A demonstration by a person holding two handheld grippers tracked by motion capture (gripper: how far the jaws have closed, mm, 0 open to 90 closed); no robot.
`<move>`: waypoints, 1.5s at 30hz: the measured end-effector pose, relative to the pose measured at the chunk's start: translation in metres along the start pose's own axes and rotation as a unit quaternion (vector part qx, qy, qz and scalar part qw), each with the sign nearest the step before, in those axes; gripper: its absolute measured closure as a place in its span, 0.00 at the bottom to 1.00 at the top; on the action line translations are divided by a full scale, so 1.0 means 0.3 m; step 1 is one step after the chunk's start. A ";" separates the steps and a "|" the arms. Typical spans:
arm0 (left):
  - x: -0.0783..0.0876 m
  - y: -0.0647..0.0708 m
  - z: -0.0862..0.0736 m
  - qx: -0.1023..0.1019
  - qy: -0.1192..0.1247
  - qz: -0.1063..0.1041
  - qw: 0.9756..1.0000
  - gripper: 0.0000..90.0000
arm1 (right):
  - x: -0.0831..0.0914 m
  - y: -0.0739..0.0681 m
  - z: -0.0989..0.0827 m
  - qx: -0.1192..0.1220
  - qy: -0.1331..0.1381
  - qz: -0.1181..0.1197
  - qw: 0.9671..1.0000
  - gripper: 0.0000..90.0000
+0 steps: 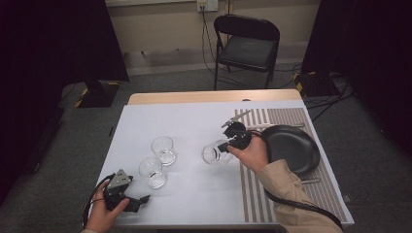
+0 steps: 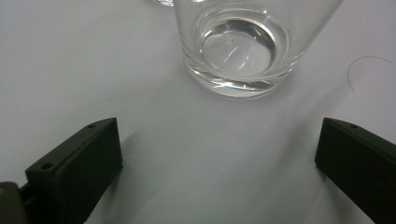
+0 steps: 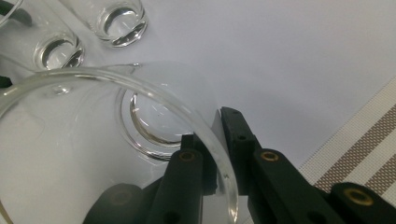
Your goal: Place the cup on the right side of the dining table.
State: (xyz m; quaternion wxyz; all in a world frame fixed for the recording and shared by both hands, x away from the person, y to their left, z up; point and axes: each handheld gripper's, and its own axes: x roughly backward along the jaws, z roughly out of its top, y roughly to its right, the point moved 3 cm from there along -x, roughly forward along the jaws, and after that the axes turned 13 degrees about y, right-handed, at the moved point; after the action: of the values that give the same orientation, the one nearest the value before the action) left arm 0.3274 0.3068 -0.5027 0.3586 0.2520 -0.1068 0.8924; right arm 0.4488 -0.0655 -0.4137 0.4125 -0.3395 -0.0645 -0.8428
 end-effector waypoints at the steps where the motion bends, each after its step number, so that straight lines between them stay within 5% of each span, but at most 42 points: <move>1: 0.000 0.001 0.000 0.001 0.001 0.000 1.000 0.00 | 0.001 0.012 0.002 -0.002 0.003 -0.002 1.000 0.95; 45: 0.000 0.000 0.000 0.000 -0.001 0.001 1.000 0.00 | 0.066 0.155 -0.029 -0.038 0.010 -0.057 0.998 0.95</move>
State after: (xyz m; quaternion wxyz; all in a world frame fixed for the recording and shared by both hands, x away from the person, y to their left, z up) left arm 0.3273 0.3067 -0.5026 0.3574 0.2528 -0.1073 0.8927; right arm 0.4701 -0.1122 -0.4160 0.3510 -0.3420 -0.0472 -0.8704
